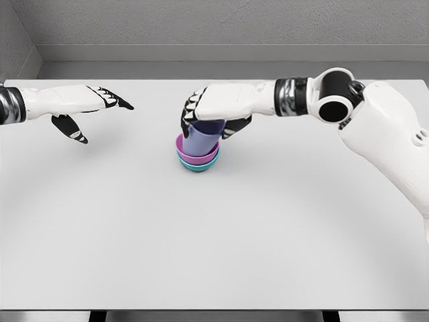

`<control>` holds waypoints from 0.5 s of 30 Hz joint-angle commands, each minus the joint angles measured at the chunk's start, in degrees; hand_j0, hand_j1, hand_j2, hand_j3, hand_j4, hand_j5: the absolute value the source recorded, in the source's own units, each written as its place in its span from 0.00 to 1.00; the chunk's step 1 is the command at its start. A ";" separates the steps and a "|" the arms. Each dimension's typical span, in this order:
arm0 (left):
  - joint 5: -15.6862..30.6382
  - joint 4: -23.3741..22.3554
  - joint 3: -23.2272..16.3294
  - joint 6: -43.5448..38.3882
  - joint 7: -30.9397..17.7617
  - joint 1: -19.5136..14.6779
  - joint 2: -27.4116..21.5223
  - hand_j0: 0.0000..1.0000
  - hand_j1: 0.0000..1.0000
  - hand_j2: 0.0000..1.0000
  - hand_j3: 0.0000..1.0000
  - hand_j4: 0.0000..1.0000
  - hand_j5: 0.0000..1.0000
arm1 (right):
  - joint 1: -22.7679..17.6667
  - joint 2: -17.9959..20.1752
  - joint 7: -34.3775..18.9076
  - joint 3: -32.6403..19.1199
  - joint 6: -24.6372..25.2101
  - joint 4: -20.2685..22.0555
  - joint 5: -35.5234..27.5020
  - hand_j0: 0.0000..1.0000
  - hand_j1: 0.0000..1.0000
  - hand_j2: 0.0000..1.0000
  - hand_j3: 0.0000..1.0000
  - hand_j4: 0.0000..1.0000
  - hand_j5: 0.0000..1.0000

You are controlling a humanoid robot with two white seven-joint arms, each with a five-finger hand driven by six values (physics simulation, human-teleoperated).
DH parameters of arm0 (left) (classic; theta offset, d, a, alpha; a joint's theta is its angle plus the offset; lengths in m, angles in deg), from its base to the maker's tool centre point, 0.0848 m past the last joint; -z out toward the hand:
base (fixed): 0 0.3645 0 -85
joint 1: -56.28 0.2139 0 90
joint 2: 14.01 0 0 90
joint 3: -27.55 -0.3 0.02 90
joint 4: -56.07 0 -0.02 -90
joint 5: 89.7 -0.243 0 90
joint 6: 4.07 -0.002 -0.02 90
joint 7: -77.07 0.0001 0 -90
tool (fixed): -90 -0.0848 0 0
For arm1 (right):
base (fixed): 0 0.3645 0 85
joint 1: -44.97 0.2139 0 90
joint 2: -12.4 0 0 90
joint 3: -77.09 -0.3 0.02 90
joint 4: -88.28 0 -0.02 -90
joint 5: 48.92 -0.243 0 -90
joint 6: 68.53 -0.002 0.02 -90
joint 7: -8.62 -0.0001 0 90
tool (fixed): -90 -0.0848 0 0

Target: Stacking bowl and cup with both arms

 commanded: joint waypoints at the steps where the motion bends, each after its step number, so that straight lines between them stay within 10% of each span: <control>1: 0.32 0.00 0.07 -0.14 0.03 0.00 -0.04 1.00 1.00 1.00 1.00 1.00 1.00 | 0.00 -0.11 0.03 0.28 0.18 -0.20 -0.30 0.60 0.60 0.60 0.60 0.60 0.60; 15: 0.32 0.00 0.07 -0.14 0.03 0.00 -0.04 1.00 1.00 1.00 1.00 1.00 1.00 | 0.00 -0.11 0.03 0.28 0.18 -0.38 -0.22 0.74 0.74 0.74 0.74 0.74 0.74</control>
